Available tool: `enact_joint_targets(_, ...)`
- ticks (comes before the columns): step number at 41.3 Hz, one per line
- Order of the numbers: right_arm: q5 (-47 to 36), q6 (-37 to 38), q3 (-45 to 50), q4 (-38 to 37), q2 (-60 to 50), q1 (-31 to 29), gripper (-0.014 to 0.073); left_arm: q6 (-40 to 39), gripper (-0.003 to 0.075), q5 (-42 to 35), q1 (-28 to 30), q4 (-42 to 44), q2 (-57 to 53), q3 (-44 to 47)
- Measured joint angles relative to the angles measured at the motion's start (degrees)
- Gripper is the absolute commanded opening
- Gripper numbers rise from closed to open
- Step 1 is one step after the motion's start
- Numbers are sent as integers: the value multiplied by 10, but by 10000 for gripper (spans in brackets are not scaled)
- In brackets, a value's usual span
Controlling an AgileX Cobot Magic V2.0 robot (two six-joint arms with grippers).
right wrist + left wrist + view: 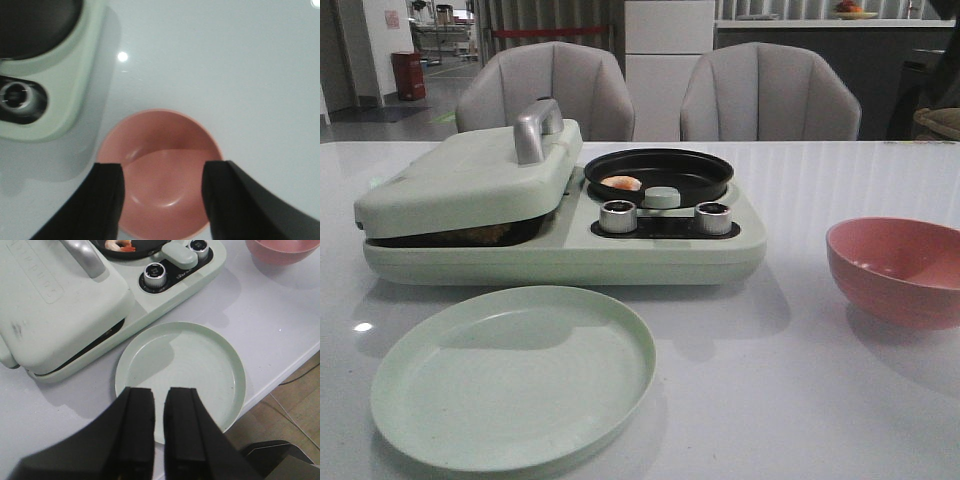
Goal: Make breakfast with bread and shrimp
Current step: 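Lower the pink bowl onto the table and open the right gripper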
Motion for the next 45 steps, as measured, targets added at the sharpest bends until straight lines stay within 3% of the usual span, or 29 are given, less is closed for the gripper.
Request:
enact_joint_targets(9, 39, 0, 42, -6, -115, 73, 474, 0, 165, 0, 0, 0, 0, 0)
enact_joint_targets(19, 132, 12, 92, -21, -227, 79, 474, 0, 165, 0, 0, 0, 0, 0)
enact_joint_targets(29, 153, 39, 132, -24, -346, 79, 467, 0, 165, 0, 0, 0, 0, 0)
enact_joint_targets(45, 180, 61, 154, -39, -380, 79, 82, 0, 165, 0, 0, 0, 0, 0)
